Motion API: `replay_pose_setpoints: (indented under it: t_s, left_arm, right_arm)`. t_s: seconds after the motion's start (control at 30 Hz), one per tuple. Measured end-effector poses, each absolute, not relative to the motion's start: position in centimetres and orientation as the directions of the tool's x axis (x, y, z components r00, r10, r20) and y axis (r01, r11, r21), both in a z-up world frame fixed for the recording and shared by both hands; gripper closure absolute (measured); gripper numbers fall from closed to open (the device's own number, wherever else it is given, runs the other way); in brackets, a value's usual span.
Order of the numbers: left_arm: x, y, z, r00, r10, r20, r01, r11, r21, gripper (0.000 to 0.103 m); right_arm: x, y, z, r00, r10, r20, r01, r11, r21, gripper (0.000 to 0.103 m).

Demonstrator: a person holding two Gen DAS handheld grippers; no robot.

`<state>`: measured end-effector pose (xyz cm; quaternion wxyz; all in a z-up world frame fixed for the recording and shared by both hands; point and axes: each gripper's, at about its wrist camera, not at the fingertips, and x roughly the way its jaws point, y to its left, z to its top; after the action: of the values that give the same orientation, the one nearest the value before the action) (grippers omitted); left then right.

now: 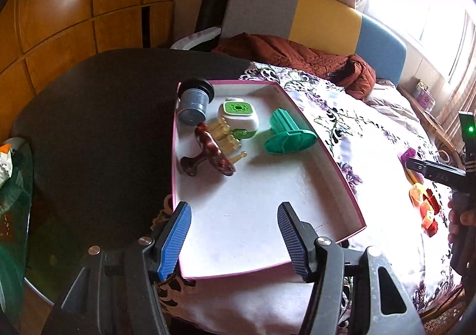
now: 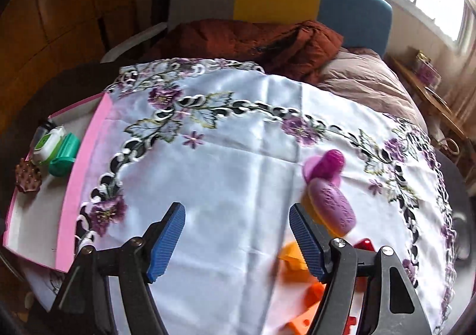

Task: Organize rigid objects
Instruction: 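Move both tools back toward the toys on the tablecloth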

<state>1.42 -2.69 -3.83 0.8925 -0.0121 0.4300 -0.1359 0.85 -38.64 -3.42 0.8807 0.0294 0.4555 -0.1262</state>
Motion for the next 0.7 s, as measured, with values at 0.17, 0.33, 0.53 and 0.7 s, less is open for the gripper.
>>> replay_pose_setpoints:
  t_s: [0.17, 0.33, 0.53, 0.7]
  left_arm:
    - [1.4, -3.4, -3.4, 0.589, -0.279, -0.759, 0.258, 0.954, -0.151, 0.042]
    - [1.0, -5.3, -2.9, 0.589, -0.303, -0.749, 0.327, 0.937, -0.122, 0.042]
    - [0.8, -8.6, -2.6, 0.560, -0.345, -0.753, 0.410, 0.905, -0.110, 0.042]
    - [0.5, -12.8, -2.5, 0.512, -0.406, -0.757, 0.519, 0.848, -0.104, 0.043]
  right_arm:
    - [-1.9, -44.9, -2.7, 0.539, -0.290, -0.791, 0.392, 0.917, -0.069, 0.026]
    - [-5.0, -51.3, -4.3, 0.460, -0.384, -0.801, 0.609, 0.793, -0.030, 0.026]
    - [-6.0, -54.6, -5.0, 0.410, -0.355, -0.840, 0.713, 0.700, 0.052, 0.025]
    - [-6.1, -54.7, -4.8, 0.416, -0.350, -0.839, 0.718, 0.693, 0.066, 0.024]
